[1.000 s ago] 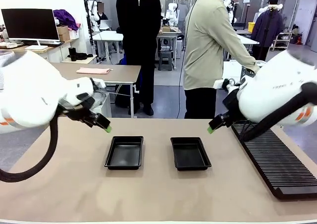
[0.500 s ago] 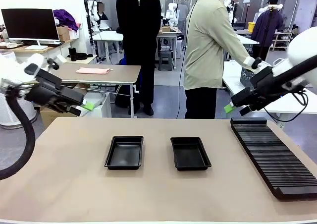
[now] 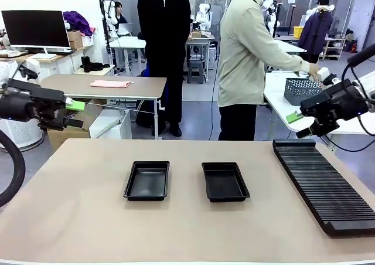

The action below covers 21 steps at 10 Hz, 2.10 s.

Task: Inspect and transfer BCBs to ESD trays.
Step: Pick up the Blank PCB from the PCB Rack and place it in the left ESD tray.

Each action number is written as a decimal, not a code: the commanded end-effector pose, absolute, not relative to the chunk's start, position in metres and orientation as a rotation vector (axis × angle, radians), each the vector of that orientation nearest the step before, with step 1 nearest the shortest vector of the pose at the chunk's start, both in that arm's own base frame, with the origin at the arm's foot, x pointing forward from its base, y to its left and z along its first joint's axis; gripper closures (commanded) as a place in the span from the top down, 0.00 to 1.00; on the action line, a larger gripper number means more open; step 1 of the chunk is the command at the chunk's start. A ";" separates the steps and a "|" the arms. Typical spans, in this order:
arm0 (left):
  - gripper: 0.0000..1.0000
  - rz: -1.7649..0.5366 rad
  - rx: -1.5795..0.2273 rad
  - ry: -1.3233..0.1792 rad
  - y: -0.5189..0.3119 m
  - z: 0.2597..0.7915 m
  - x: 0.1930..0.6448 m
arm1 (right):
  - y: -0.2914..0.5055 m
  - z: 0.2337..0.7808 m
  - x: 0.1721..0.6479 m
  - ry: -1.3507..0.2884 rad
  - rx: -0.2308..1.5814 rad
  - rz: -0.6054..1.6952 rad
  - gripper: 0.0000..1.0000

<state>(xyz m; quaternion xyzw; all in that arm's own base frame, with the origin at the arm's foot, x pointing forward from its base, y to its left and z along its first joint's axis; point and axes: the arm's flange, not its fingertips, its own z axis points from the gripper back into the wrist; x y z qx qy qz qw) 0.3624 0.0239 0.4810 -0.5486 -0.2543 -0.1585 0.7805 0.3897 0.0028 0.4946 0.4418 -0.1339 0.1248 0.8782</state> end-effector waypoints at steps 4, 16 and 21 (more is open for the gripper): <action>1.00 -0.337 -1.450 -0.459 0.054 0.453 0.381 | -0.053 0.472 0.413 -0.199 1.244 0.166 1.00; 1.00 -0.198 -1.586 -0.364 0.081 0.432 0.380 | -0.143 0.431 0.410 -0.132 1.474 0.051 1.00; 1.00 -0.159 -1.569 -0.369 0.091 0.429 0.373 | -0.162 0.424 0.394 -0.158 1.453 -0.031 1.00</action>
